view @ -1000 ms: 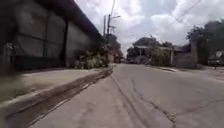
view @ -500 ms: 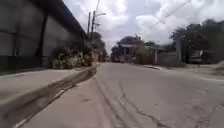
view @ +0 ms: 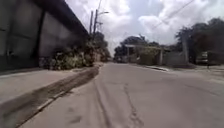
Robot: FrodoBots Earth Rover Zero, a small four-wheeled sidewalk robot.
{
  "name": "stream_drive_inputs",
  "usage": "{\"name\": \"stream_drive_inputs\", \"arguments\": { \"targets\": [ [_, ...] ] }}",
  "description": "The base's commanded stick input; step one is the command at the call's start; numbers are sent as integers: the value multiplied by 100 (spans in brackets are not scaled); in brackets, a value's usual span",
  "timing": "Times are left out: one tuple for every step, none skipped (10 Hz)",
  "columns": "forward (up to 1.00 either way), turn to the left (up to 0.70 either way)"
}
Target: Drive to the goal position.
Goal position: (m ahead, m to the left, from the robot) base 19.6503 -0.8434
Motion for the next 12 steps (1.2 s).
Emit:
{"name": "stream_drive_inputs", "arguments": {
  "targets": [
    [100, 0],
    [100, 0],
    [100, 0],
    [100, 0],
    [100, 0],
    [100, 0],
    [100, 0],
    [100, 0],
    [100, 0],
    [100, 0],
    [100, 0],
    [100, 0]
  ]
}}
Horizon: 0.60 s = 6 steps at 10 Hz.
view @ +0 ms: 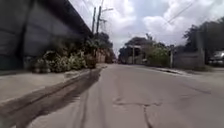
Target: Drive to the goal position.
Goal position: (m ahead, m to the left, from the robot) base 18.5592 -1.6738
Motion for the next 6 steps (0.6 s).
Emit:
{"name": "stream_drive_inputs", "arguments": {
  "targets": [
    [100, 0],
    [100, 0],
    [100, 0],
    [100, 0],
    [100, 0],
    [100, 0]
  ]
}}
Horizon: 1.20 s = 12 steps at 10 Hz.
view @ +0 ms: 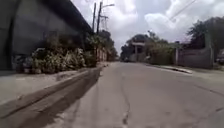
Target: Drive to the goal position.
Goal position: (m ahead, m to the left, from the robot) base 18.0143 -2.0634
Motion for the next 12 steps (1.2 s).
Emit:
{"name": "stream_drive_inputs", "arguments": {
  "targets": [
    [100, 0],
    [100, 0],
    [100, 0],
    [100, 0],
    [100, 0],
    [100, 0],
    [100, 0],
    [100, -6],
    [100, -20],
    [100, -39],
    [100, -23],
    [100, -8]
  ]
}}
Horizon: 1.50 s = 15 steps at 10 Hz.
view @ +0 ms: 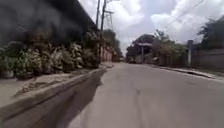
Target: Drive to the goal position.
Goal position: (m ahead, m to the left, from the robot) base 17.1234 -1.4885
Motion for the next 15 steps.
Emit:
{"name": "stream_drive_inputs", "arguments": {
  "targets": [
    [100, 0],
    [100, 0],
    [100, 0],
    [100, 0],
    [100, -2],
    [100, -16],
    [100, -36],
    [100, -35],
    [100, -17],
    [100, -4],
    [100, -3],
    [100, -1],
    [100, 0],
    [100, 0],
    [100, 0]
  ]
}}
